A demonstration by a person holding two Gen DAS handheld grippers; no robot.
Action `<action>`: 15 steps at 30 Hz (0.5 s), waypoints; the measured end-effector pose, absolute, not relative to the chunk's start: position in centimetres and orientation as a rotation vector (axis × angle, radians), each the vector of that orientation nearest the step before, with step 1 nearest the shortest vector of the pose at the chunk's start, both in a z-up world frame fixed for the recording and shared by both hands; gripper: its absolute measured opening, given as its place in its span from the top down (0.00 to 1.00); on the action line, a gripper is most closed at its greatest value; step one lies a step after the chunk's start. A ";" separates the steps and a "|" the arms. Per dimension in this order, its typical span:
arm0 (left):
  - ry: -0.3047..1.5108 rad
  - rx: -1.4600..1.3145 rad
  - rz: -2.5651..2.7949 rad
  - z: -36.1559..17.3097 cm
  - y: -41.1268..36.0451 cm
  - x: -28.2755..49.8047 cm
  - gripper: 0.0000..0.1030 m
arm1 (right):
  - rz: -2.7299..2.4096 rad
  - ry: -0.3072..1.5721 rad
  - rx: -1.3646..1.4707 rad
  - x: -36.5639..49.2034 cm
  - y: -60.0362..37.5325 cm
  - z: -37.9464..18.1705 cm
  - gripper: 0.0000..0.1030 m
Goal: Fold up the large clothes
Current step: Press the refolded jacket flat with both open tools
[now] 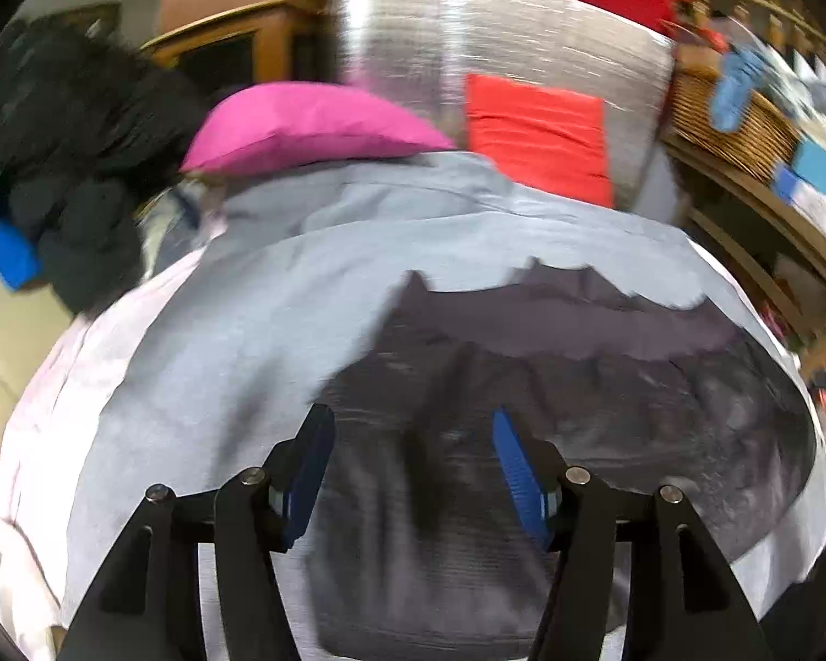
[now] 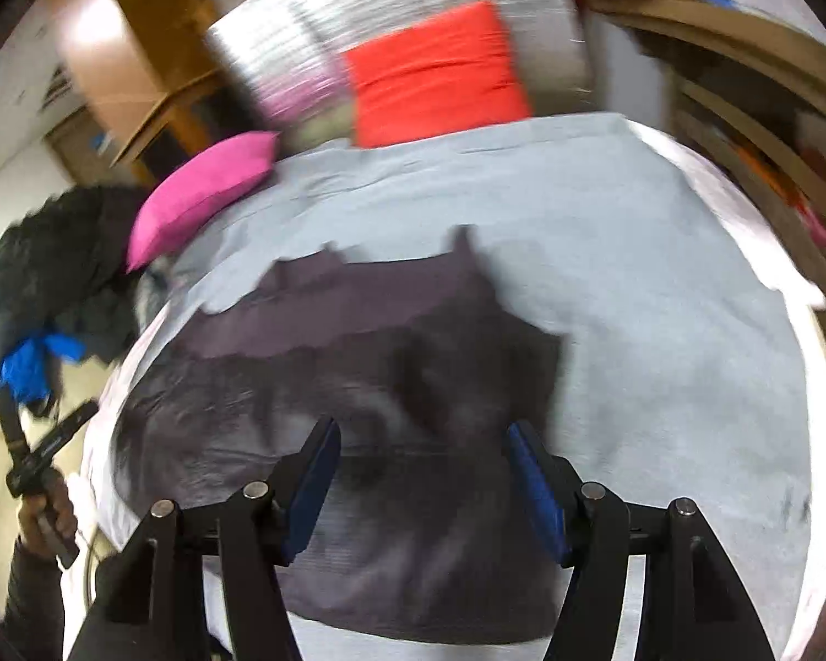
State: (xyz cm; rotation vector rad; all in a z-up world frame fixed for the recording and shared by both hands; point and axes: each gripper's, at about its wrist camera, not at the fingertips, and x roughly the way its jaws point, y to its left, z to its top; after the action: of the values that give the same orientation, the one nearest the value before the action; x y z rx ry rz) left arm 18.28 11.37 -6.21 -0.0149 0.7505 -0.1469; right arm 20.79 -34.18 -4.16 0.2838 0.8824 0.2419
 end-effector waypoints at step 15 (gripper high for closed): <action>0.897 0.062 -0.191 -13.6 4.6 19.9 0.31 | 0.125 1.065 0.650 30.8 -38.1 -12.5 0.36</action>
State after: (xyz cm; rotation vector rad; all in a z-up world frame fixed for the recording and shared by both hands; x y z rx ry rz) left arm 19.92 4.64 -13.56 0.0620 0.8967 -0.1906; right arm 30.80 -38.07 -12.46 0.6496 1.0647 0.1253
